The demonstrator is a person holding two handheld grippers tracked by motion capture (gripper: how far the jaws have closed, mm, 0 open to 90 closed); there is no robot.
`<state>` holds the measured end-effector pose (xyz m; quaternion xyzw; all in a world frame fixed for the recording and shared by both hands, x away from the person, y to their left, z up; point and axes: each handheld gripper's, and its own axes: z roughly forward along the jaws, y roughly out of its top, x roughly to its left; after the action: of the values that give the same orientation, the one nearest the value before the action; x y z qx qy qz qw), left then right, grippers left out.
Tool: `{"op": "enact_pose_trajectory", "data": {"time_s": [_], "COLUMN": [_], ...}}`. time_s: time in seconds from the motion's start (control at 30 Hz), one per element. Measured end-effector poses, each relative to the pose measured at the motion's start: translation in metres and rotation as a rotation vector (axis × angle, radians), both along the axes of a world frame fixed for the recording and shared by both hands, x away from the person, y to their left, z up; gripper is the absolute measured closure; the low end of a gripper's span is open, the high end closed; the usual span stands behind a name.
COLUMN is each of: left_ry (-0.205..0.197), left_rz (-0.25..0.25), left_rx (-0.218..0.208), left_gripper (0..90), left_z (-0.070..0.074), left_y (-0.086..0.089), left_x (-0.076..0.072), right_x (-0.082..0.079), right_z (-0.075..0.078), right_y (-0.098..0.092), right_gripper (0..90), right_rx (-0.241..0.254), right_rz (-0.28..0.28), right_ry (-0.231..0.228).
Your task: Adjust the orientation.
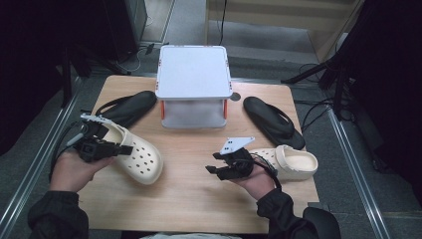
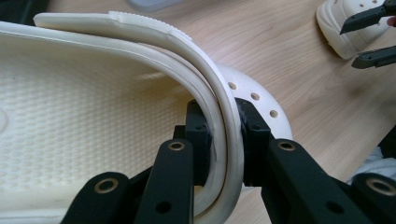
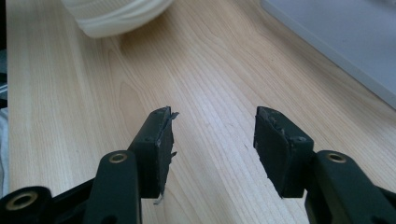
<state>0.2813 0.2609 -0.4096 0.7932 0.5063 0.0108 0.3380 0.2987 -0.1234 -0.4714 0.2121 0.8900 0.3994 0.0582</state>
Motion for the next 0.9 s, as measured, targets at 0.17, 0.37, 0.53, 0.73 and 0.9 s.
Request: {"op": "enact_pose_trajectory", "data": {"time_s": [0.17, 0.37, 0.53, 0.73, 0.9], "left_ry": [-0.016, -0.011, -0.005, 0.005, 0.034], "left_rz": [-0.033, -0.089, -0.134, -0.184, -0.197], "left_rx": [-0.018, -0.018, -0.014, -0.038, -0.025], "left_gripper": [78.4, 78.3, 78.2, 78.1, 77.9], "left_z": [0.005, 0.004, 0.001, -0.007, -0.021], "left_y": [-0.025, -0.057, -0.083, -0.11, -0.124], "left_x": [0.01, 0.021, 0.027, 0.029, 0.033], "right_x": [-0.001, -0.002, -0.004, -0.006, -0.009], "right_z": [0.002, 0.003, 0.004, 0.004, 0.003], "right_y": [-0.003, -0.008, -0.011, -0.016, -0.019], "right_gripper": [48.2, 48.2, 48.1, 48.1, 48.1], "right_rx": [0.007, 0.02, 0.021, 0.025, 0.03], "right_rz": [-0.003, -0.016, -0.024, -0.036, -0.049], "right_ry": [-0.01, -0.013, -0.018, -0.025, -0.021]}}
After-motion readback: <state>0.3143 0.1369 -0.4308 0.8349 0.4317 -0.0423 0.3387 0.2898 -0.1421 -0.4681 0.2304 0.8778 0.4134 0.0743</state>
